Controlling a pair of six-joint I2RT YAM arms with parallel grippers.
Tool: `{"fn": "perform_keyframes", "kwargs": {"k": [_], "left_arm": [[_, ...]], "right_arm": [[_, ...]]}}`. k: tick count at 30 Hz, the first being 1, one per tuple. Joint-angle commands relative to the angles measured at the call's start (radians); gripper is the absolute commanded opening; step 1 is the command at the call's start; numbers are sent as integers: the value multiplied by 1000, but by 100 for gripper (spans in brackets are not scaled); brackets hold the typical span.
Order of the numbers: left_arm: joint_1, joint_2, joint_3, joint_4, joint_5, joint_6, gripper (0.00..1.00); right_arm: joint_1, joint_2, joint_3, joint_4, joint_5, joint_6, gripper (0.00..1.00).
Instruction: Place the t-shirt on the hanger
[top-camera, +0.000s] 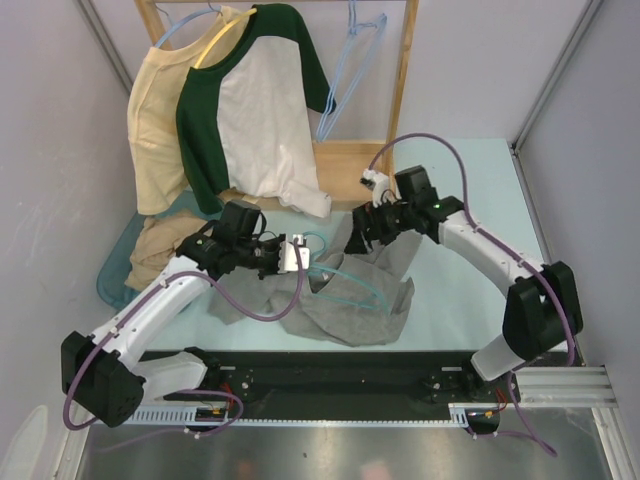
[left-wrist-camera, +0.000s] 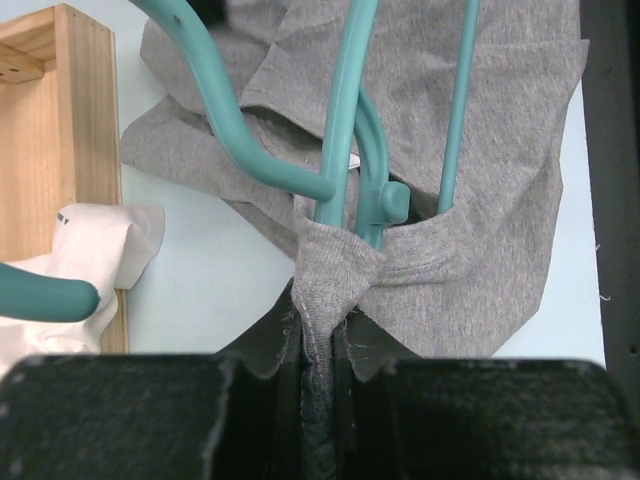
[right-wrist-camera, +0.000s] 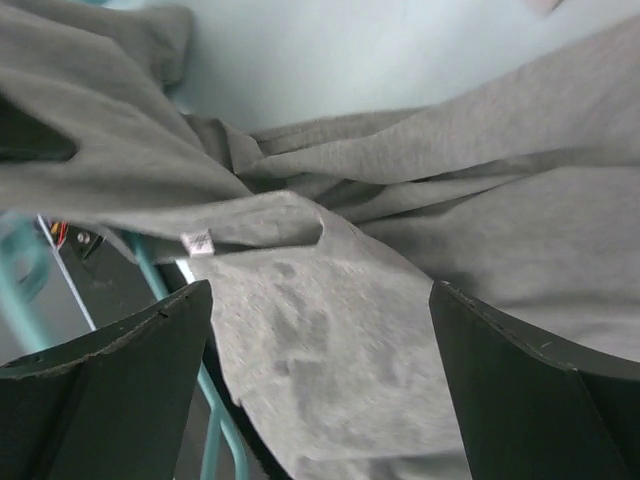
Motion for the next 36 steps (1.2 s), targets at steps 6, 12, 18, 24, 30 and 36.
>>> {"fn": "perform_keyframes", "kwargs": {"k": [6,12,18,24,30,36], "left_arm": [[-20,-50,29,11,30,-45,0],[-20,-66,20,14,30,-66,0],[-17,-78,3,40,-5,-120,0],[67,-138,-37,114,-56,-258,0],[149,-250,-123,298,-126,-425,0],[146,-268,-205,433,-335,-387,0]], "right_arm": [[173,190,106,22,355,209,81],[196,287,101,5,372,223,67],[185,281,88,-8,372,226,41],[30,240,49,-77,359,200,0],[-92,131,-41,-92,322,186,0],[-126,7,-86,-117,317,179,0]]}}
